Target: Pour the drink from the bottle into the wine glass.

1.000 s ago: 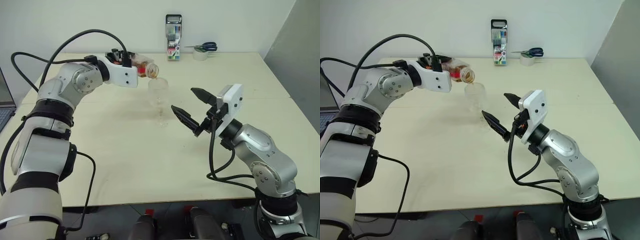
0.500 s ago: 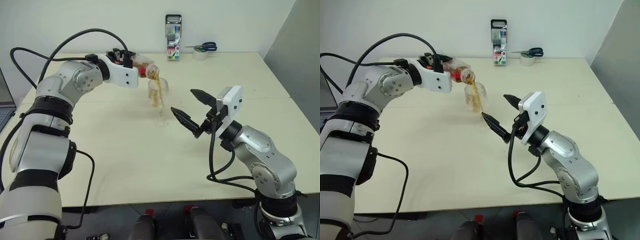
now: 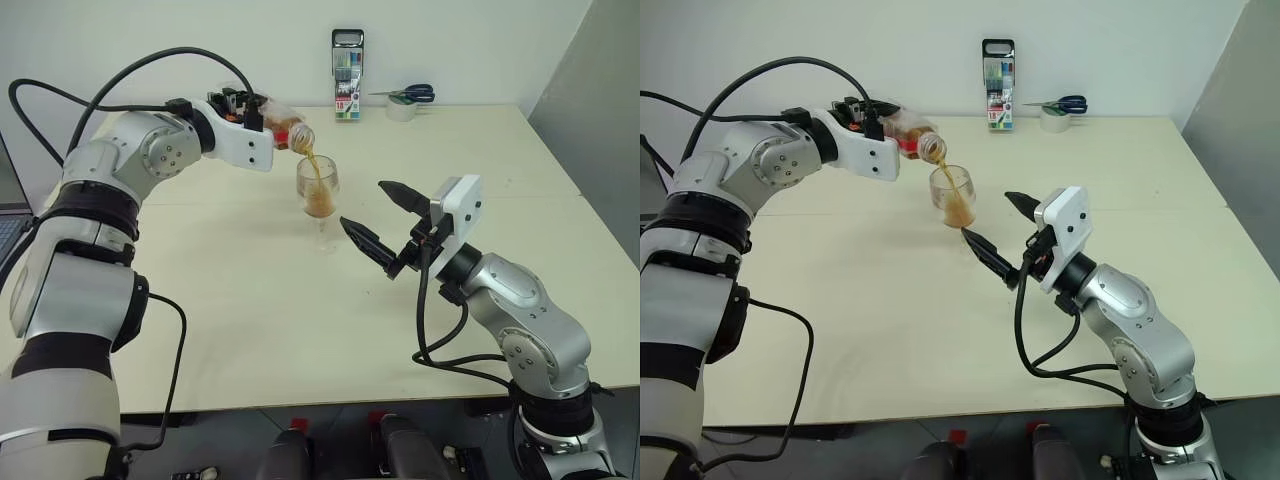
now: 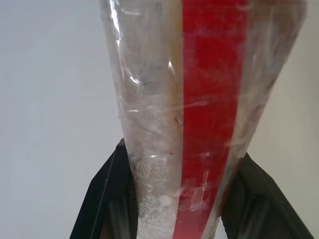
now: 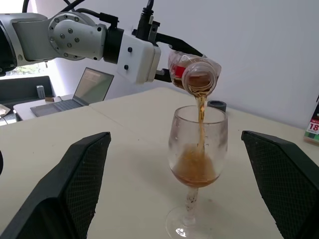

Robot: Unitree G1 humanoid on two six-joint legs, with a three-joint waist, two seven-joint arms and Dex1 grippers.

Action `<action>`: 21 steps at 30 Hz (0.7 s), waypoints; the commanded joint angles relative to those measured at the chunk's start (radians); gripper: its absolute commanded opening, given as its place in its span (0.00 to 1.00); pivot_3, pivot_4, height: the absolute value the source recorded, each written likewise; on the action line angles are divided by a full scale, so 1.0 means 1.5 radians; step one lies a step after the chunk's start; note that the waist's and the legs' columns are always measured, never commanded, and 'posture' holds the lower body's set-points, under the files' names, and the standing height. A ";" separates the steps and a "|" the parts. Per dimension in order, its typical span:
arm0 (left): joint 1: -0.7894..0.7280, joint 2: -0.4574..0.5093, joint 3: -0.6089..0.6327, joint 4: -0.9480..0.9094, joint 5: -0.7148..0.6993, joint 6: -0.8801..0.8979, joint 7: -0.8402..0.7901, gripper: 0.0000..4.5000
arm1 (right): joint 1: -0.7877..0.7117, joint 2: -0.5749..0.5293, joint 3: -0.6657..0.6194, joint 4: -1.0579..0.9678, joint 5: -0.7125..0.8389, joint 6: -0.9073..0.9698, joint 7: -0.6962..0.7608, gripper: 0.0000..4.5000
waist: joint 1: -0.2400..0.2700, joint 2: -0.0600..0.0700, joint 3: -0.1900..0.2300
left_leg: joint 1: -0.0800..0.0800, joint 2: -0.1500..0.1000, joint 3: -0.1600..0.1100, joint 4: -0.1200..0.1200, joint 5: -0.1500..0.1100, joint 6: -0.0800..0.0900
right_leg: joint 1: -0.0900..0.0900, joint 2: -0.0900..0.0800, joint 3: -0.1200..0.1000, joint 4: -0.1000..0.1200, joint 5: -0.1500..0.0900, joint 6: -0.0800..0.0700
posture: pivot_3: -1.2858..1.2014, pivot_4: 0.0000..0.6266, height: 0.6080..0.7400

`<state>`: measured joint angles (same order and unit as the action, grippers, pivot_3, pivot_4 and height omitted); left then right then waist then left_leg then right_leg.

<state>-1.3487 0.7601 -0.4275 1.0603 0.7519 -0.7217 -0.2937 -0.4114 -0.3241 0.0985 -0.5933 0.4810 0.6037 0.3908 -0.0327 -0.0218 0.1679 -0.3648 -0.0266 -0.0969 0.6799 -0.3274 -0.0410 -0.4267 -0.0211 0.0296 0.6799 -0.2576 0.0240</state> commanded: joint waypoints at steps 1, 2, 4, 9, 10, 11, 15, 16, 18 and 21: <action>-0.034 0.015 0.002 -0.003 0.002 -0.002 0.019 0.37 | -0.002 0.001 -0.009 -0.022 -0.003 -0.015 -0.002 1.00 | 0.000 0.000 0.000 | 0.000 0.000 0.000 0.000 0.000 0.000 | 0.000 0.000 0.000 0.000 0.000 0.000 | 0.52 0.24 1.00; -0.035 0.014 0.000 -0.002 0.004 -0.003 0.021 0.37 | -0.002 0.002 -0.008 -0.023 -0.003 -0.015 -0.002 1.00 | 0.000 0.000 0.000 | 0.000 0.000 0.000 0.000 0.000 0.000 | 0.000 0.000 0.000 0.000 0.000 0.000 | 0.52 0.24 1.00; -0.037 0.014 -0.001 0.001 0.006 -0.004 0.024 0.37 | -0.002 0.002 -0.008 -0.022 -0.003 -0.015 -0.001 1.00 | 0.000 0.000 0.000 | 0.000 0.000 0.000 0.000 0.000 0.000 | 0.000 0.000 0.000 0.000 0.000 0.000 | 0.52 0.24 1.00; -0.039 0.014 -0.006 0.005 0.006 -0.006 0.028 0.37 | 0.001 -0.003 -0.012 -0.019 -0.005 -0.014 0.000 1.00 | 0.000 0.000 0.000 | 0.000 0.000 0.000 0.000 0.000 0.000 | 0.000 0.000 0.000 0.000 0.000 0.000 | 0.52 0.24 1.00; -0.040 0.014 -0.007 0.006 0.006 -0.006 0.029 0.37 | 0.001 -0.004 -0.014 -0.019 -0.003 -0.013 0.000 1.00 | 0.000 0.000 0.000 | 0.000 0.000 0.000 0.000 0.000 0.000 | 0.000 0.000 0.000 0.000 0.000 0.000 | 0.52 0.24 1.00; -0.041 0.014 -0.007 0.006 0.006 -0.005 0.030 0.37 | 0.001 -0.005 -0.018 -0.020 -0.001 -0.013 0.000 1.00 | 0.000 0.000 0.000 | 0.000 0.000 0.000 0.000 0.000 0.000 | 0.000 0.000 0.000 0.000 0.000 0.000 | 0.52 0.24 1.00; -0.043 0.014 -0.008 0.009 0.006 -0.004 0.031 0.37 | 0.000 -0.007 -0.018 -0.019 0.000 -0.012 -0.001 1.00 | 0.000 0.000 0.000 | 0.000 0.000 0.000 0.000 0.000 0.000 | 0.000 0.000 0.000 0.000 0.000 0.000 | 0.52 0.24 1.00; -0.043 0.013 -0.006 0.010 0.004 -0.004 0.030 0.37 | 0.000 -0.007 -0.017 -0.017 -0.001 -0.012 -0.001 1.00 | 0.000 0.000 0.000 | 0.000 0.000 0.000 0.000 0.000 0.000 | 0.000 0.000 0.000 0.000 0.000 0.000 | 0.52 0.24 1.00; -0.042 0.012 -0.005 0.013 0.000 -0.004 0.027 0.37 | 0.000 -0.006 -0.016 -0.015 -0.002 -0.013 -0.002 1.00 | 0.000 0.000 0.000 | 0.000 0.000 0.000 0.000 0.000 0.000 | 0.000 0.000 0.000 0.000 0.000 0.000 | 0.52 0.24 1.00; -0.037 0.006 0.010 0.020 -0.025 0.000 0.009 0.37 | -0.001 -0.004 -0.015 -0.015 -0.003 -0.012 -0.003 1.00 | 0.000 0.000 0.000 | 0.000 0.000 0.000 0.000 0.000 0.000 | 0.000 0.000 0.000 0.000 0.000 0.000 | 0.52 0.24 1.00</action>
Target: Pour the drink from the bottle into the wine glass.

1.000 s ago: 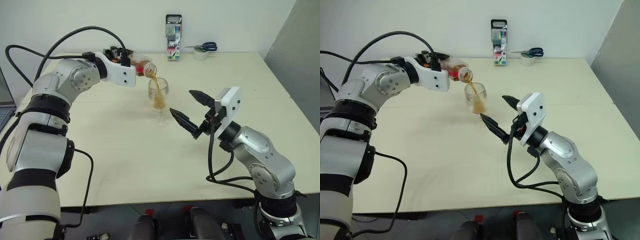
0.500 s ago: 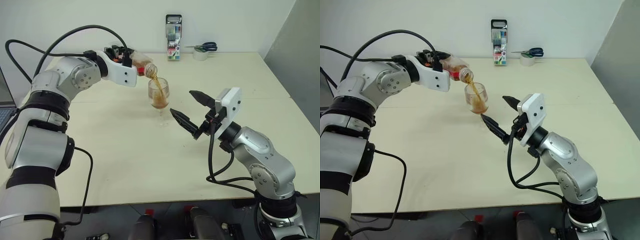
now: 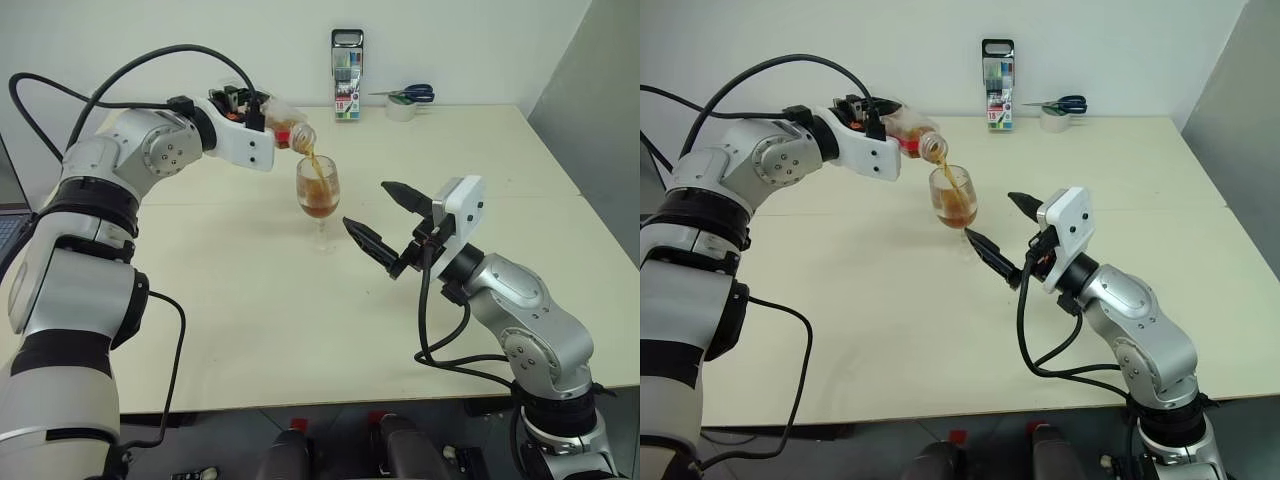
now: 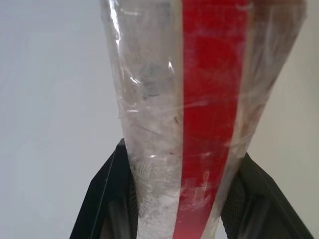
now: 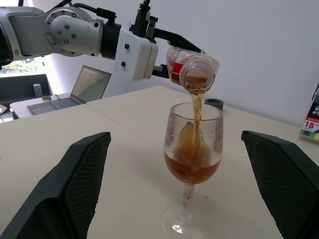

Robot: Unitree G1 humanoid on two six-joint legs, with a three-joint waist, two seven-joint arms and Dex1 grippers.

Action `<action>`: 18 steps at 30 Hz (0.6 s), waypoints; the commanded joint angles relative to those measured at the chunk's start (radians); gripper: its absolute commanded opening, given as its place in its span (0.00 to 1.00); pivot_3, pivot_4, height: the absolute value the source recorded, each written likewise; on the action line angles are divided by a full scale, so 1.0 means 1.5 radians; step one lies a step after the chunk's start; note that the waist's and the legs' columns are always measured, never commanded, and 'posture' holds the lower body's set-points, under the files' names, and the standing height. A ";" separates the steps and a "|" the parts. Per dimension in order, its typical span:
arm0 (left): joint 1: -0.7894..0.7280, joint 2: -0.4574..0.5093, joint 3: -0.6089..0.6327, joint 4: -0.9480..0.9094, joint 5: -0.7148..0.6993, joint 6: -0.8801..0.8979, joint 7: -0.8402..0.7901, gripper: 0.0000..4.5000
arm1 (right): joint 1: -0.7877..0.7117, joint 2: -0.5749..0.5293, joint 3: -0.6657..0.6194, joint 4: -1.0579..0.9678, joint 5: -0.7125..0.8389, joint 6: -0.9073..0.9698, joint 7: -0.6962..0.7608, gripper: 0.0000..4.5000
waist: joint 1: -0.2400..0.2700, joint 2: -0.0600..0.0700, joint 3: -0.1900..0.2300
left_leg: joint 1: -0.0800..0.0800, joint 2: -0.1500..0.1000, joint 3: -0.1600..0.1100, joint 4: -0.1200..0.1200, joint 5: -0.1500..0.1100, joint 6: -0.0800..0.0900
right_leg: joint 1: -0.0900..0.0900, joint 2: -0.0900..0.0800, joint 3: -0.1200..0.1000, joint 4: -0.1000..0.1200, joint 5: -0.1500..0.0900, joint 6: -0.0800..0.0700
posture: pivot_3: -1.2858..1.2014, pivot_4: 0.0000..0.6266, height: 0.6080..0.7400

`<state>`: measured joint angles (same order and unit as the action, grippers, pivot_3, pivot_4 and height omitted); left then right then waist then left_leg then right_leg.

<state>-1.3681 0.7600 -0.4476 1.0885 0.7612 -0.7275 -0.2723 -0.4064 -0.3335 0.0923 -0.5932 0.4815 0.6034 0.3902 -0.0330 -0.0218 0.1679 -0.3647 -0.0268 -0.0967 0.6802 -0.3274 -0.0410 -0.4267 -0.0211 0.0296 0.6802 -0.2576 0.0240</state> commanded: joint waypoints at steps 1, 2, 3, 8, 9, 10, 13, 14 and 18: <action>-0.022 0.003 0.030 0.003 -0.043 0.006 -0.014 0.37 | -0.004 0.002 -0.010 -0.015 -0.003 -0.012 -0.003 1.00 | 0.000 0.000 0.000 | 0.000 0.000 0.000 0.000 0.000 0.000 | 0.000 0.000 0.000 0.000 0.000 0.000 | 0.52 0.24 1.00; -0.020 0.000 0.035 0.005 -0.055 0.009 -0.023 0.37 | -0.004 0.002 -0.010 -0.014 -0.003 -0.011 -0.003 1.00 | 0.000 0.000 0.000 | 0.000 0.000 0.000 0.000 0.000 0.000 | 0.000 0.000 0.000 0.000 0.000 0.000 | 0.52 0.24 1.00; -0.018 0.000 0.036 0.004 -0.060 0.010 -0.027 0.37 | -0.003 0.002 -0.010 -0.014 -0.004 -0.011 -0.003 1.00 | 0.000 0.000 0.000 | 0.000 0.000 0.000 0.000 0.000 0.000 | 0.000 0.000 0.000 0.000 0.000 0.000 | 0.52 0.24 1.00; -0.002 -0.012 0.060 0.001 -0.113 0.018 -0.069 0.37 | 0.000 -0.001 -0.008 -0.008 -0.008 -0.012 0.000 1.00 | 0.000 0.000 0.000 | 0.000 0.000 0.000 0.000 0.000 0.000 | 0.000 0.000 0.000 0.000 0.000 0.000 | 0.52 0.24 1.00; 0.000 -0.017 0.068 0.000 -0.129 0.023 -0.082 0.37 | -0.001 -0.001 -0.009 -0.007 -0.008 -0.012 0.001 1.00 | -0.001 0.000 0.000 | 0.000 0.000 0.000 0.000 0.000 0.000 | 0.000 0.000 0.000 0.000 0.000 0.000 | 0.52 0.24 1.00; 0.005 -0.024 0.079 -0.006 -0.151 0.030 -0.103 0.37 | -0.003 -0.001 -0.011 -0.005 -0.008 -0.012 0.002 1.00 | -0.001 0.000 0.000 | 0.000 0.000 0.000 0.000 0.000 0.000 | 0.000 0.000 0.000 0.000 0.000 0.000 | 0.52 0.24 1.00; 0.017 -0.045 0.110 -0.023 -0.208 0.057 -0.152 0.37 | -0.008 -0.001 -0.013 0.003 -0.008 -0.013 0.005 1.00 | -0.001 0.000 0.000 | 0.000 0.000 0.000 0.000 0.000 0.000 | 0.000 0.000 0.000 0.000 0.000 0.000 | 0.52 0.24 1.00; 0.021 -0.050 0.118 -0.030 -0.223 0.065 -0.164 0.37 | -0.009 -0.001 -0.013 0.004 -0.008 -0.014 0.005 1.00 | -0.001 0.000 0.000 | 0.000 0.000 0.000 0.000 0.000 0.000 | 0.000 0.000 0.000 0.000 0.000 0.000 | 0.52 0.24 1.00; 0.045 -0.087 0.191 -0.075 -0.337 0.173 -0.229 0.37 | -0.020 -0.006 -0.011 0.007 -0.002 -0.015 0.019 1.00 | -0.002 0.000 0.000 | 0.000 0.000 0.000 0.001 0.000 0.000 | 0.000 0.000 0.000 0.000 0.000 0.000 | 0.52 0.24 1.00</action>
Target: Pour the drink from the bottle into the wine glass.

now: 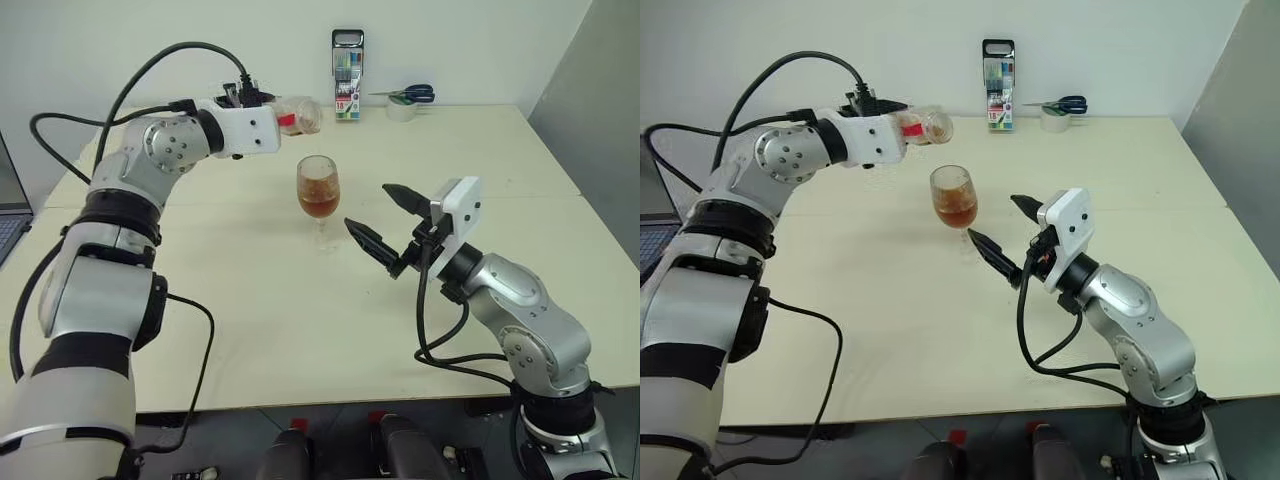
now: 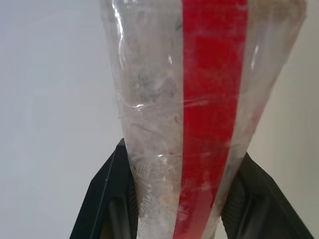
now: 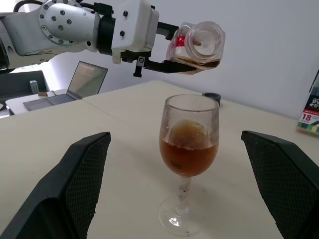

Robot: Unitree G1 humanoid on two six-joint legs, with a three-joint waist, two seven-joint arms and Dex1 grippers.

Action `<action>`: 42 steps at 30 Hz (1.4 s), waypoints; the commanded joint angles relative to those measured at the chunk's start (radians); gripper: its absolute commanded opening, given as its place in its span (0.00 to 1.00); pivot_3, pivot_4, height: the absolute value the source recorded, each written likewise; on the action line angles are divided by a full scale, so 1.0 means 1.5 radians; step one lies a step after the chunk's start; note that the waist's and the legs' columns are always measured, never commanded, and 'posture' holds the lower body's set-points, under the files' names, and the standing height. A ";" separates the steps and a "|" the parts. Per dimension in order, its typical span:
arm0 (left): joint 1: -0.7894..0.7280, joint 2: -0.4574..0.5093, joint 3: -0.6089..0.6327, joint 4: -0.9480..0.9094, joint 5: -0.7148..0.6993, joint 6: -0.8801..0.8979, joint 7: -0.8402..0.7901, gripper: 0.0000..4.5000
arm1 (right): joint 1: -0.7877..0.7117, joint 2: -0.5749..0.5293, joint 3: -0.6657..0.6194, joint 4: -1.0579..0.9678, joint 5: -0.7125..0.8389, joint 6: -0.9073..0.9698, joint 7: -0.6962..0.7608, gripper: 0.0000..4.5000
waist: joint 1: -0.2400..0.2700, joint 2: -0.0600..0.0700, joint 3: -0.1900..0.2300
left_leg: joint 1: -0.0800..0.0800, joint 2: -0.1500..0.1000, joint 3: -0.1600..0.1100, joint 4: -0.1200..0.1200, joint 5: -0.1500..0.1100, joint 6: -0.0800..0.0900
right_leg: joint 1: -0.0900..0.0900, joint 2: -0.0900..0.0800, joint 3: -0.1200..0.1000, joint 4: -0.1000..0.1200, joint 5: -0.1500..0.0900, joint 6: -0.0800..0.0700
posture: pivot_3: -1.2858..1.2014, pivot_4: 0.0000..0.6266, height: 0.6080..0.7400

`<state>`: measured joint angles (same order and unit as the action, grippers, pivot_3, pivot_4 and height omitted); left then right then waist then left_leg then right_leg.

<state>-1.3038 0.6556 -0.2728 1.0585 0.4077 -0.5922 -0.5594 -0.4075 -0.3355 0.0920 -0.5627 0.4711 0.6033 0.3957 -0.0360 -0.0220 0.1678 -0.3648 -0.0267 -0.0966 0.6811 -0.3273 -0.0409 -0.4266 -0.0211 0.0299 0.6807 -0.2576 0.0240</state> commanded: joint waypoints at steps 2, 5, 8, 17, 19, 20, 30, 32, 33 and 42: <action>0.025 -0.034 0.120 -0.097 -0.160 0.174 -0.053 0.37 | -0.019 -0.013 -0.012 -0.021 0.014 -0.010 0.030 1.00 | -0.002 0.000 0.000 | 0.000 0.000 0.000 0.000 0.000 0.000 | 0.000 0.000 0.000 0.000 0.000 0.000 | 0.52 0.24 1.00; 0.074 -0.045 0.171 -0.177 -0.215 0.294 -0.046 0.37 | -0.004 -0.030 -0.013 -0.036 0.027 -0.004 0.053 1.00 | -0.008 0.000 0.000 | 0.000 0.000 0.000 0.000 0.000 0.000 | 0.000 0.000 0.000 0.000 0.000 0.000 | 0.52 0.24 1.00; 0.142 -0.063 0.230 -0.276 -0.274 0.415 -0.010 0.37 | 0.026 -0.057 -0.017 -0.059 0.048 0.002 0.082 1.00 | -0.014 0.000 0.000 | 0.000 0.001 0.000 0.000 0.000 0.000 | 0.000 -0.001 0.001 0.000 0.000 0.000 | 0.52 0.24 1.00; 0.383 -0.140 0.408 -0.517 -0.426 0.617 0.138 0.37 | 0.126 -0.100 -0.012 -0.066 0.054 -0.059 0.165 1.00 | -0.011 -0.001 -0.001 | 0.001 0.001 -0.001 0.001 0.000 0.000 | 0.000 -0.001 0.004 0.001 0.000 0.000 | 0.52 0.24 1.00; 0.422 -0.141 0.419 -0.530 -0.438 0.608 0.136 0.37 | 0.124 -0.095 -0.009 -0.060 0.052 -0.064 0.166 1.00 | -0.008 -0.001 -0.001 | 0.001 0.001 -0.001 0.001 0.000 0.000 | 0.001 -0.001 0.003 0.001 0.000 0.000 | 0.52 0.24 1.00; 0.438 -0.141 0.423 -0.531 -0.445 0.599 0.132 0.37 | 0.122 -0.094 -0.007 -0.058 0.051 -0.066 0.166 1.00 | -0.006 -0.002 -0.001 | 0.001 0.002 -0.001 0.002 0.000 0.000 | 0.001 -0.001 0.003 0.001 0.000 0.000 | 0.52 0.24 1.00; 0.505 -0.152 0.438 -0.462 -0.475 0.505 0.112 0.37 | 0.094 -0.077 -0.006 -0.034 0.045 -0.064 0.161 1.00 | 0.007 -0.003 -0.002 | 0.001 0.001 -0.001 0.002 0.000 0.000 | 0.002 -0.002 0.003 0.001 0.000 0.000 | 0.52 0.24 1.00; 0.507 -0.151 0.437 -0.438 -0.475 0.488 0.106 0.37 | 0.091 -0.074 -0.004 -0.035 0.045 -0.061 0.157 1.00 | 0.006 -0.003 -0.002 | 0.001 0.001 -0.001 0.002 0.000 0.000 | 0.002 -0.002 0.003 0.000 0.000 0.000 | 0.52 0.24 1.00; 0.507 -0.150 0.435 -0.423 -0.474 0.477 0.102 0.37 | 0.089 -0.072 -0.003 -0.034 0.045 -0.060 0.155 1.00 | 0.006 -0.003 -0.002 | 0.001 0.001 -0.001 0.002 0.000 0.000 | 0.002 -0.002 0.003 0.000 0.000 0.000 | 0.52 0.24 1.00; 0.481 -0.136 0.431 -0.279 -0.464 0.396 0.094 0.37 | 0.087 -0.065 0.001 -0.029 0.037 -0.063 0.149 1.00 | 0.006 -0.003 -0.003 | 0.002 0.001 -0.001 0.002 0.000 0.000 | 0.002 -0.002 0.003 0.001 0.000 0.000 | 0.52 0.24 1.00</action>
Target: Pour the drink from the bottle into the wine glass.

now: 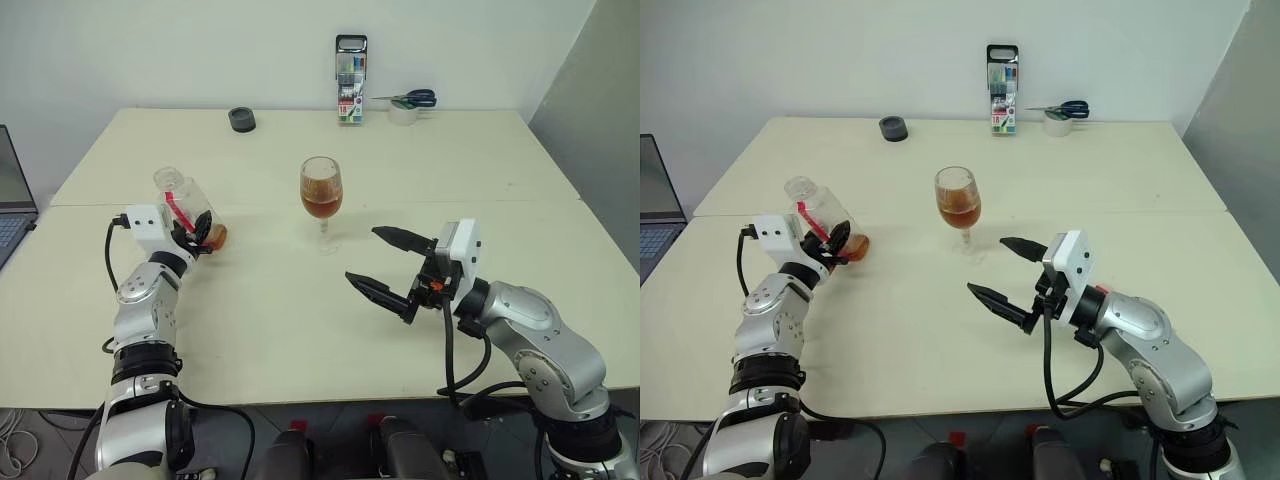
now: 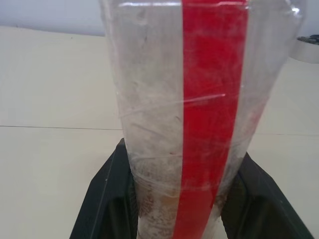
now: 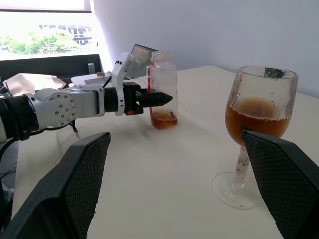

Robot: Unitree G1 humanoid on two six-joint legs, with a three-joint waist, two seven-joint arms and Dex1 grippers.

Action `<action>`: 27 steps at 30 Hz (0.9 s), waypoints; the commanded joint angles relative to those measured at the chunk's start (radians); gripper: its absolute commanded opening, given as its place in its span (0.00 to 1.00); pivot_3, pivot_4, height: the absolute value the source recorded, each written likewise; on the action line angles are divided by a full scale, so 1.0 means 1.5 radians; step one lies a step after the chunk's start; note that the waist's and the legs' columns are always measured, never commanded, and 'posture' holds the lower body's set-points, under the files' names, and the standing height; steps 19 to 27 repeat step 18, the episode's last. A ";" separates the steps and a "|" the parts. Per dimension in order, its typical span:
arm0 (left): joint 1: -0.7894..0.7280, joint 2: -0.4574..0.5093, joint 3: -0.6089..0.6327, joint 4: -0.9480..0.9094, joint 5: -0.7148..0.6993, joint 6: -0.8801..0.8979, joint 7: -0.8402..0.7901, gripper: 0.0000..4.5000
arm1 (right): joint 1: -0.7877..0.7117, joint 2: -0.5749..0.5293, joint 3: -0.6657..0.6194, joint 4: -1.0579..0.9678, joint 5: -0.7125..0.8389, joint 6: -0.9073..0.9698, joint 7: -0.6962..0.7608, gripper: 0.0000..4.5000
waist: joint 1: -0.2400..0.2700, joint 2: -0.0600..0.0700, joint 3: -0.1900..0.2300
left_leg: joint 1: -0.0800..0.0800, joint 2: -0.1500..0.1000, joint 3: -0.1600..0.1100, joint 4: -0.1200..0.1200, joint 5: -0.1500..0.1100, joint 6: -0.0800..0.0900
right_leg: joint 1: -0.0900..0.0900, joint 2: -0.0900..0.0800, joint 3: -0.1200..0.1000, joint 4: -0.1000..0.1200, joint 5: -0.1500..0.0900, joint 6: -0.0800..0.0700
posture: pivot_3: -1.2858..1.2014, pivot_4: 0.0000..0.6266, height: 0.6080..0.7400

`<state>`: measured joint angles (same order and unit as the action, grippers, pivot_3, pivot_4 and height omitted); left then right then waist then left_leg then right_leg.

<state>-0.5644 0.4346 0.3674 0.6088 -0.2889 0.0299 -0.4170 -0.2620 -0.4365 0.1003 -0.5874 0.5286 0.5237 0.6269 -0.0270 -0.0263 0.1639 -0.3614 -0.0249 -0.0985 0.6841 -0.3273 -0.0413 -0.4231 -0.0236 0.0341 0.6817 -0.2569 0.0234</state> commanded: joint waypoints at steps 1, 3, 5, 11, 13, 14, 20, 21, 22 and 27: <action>-0.014 0.012 0.003 0.028 0.001 -0.023 -0.002 0.37 | -0.010 0.003 -0.003 -0.013 -0.002 -0.010 -0.006 1.00 | 0.000 0.000 0.000 | 0.000 0.000 0.000 0.000 0.000 0.000 | 0.000 0.000 0.000 0.000 0.000 0.000 | 0.52 0.24 1.00; -0.012 0.008 0.000 0.032 0.000 -0.025 -0.004 0.53 | -0.010 0.005 -0.001 -0.013 -0.004 -0.010 -0.008 1.00 | 0.000 0.000 0.000 | 0.000 0.000 0.000 0.000 0.000 0.000 | 0.000 0.000 0.000 0.000 0.000 0.000 | 0.52 0.24 1.00; -0.004 0.002 -0.003 0.021 -0.003 -0.022 -0.007 0.67 | -0.007 0.006 0.000 -0.014 -0.006 -0.011 -0.009 1.00 | 0.000 0.000 0.000 | 0.000 0.000 0.000 0.000 0.000 0.000 | 0.000 0.000 0.000 0.000 0.000 0.000 | 0.52 0.24 1.00; 0.056 0.005 -0.010 -0.055 -0.005 0.019 -0.001 1.00 | 0.051 0.002 -0.015 -0.032 -0.015 0.004 -0.039 1.00 | -0.001 0.000 0.000 | 0.000 0.000 0.000 -0.001 0.000 0.000 | 0.000 0.000 0.000 0.000 0.000 0.000 | 0.52 0.24 1.00; 0.115 0.005 -0.006 -0.133 -0.012 0.060 0.010 1.00 | 0.116 -0.005 -0.028 -0.038 -0.048 0.014 -0.080 1.00 | -0.001 0.000 -0.001 | 0.000 0.000 0.000 -0.001 0.000 0.000 | 0.000 0.000 0.000 -0.001 0.000 0.000 | 0.52 0.24 1.00; 0.146 0.004 -0.004 -0.177 -0.015 0.081 0.017 1.00 | 0.145 -0.008 -0.032 -0.042 -0.068 0.017 -0.101 1.00 | 0.000 0.000 -0.002 | 0.000 0.000 0.000 -0.002 0.000 0.000 | 0.000 0.000 0.000 -0.001 0.000 0.000 | 0.52 0.24 1.00; 0.262 -0.004 0.005 -0.344 -0.033 0.169 0.047 1.00 | 0.214 0.030 -0.054 -0.050 -0.131 0.037 -0.219 1.00 | -0.001 0.000 -0.002 | 0.000 0.000 0.001 -0.002 0.000 0.000 | -0.001 0.000 0.002 -0.001 0.000 0.000 | 0.52 0.24 1.00; 0.262 -0.004 0.005 -0.344 -0.033 0.169 0.047 1.00 | 0.214 0.030 -0.054 -0.050 -0.131 0.037 -0.219 1.00 | -0.001 0.000 -0.002 | 0.000 0.000 0.001 -0.002 0.000 0.000 | -0.001 0.000 0.002 -0.001 0.000 0.000 | 0.52 0.24 1.00; 0.262 -0.004 0.005 -0.344 -0.033 0.169 0.047 1.00 | 0.214 0.030 -0.054 -0.050 -0.131 0.037 -0.219 1.00 | -0.001 0.000 -0.002 | 0.000 0.000 0.001 -0.002 0.000 0.000 | -0.001 0.000 0.002 -0.001 0.000 0.000 | 0.52 0.24 1.00; 0.262 -0.004 0.005 -0.344 -0.033 0.169 0.047 1.00 | 0.214 0.030 -0.054 -0.050 -0.131 0.037 -0.219 1.00 | -0.001 0.000 -0.002 | 0.000 0.000 0.001 -0.002 0.000 0.000 | -0.001 0.000 0.002 -0.001 0.000 0.000 | 0.52 0.24 1.00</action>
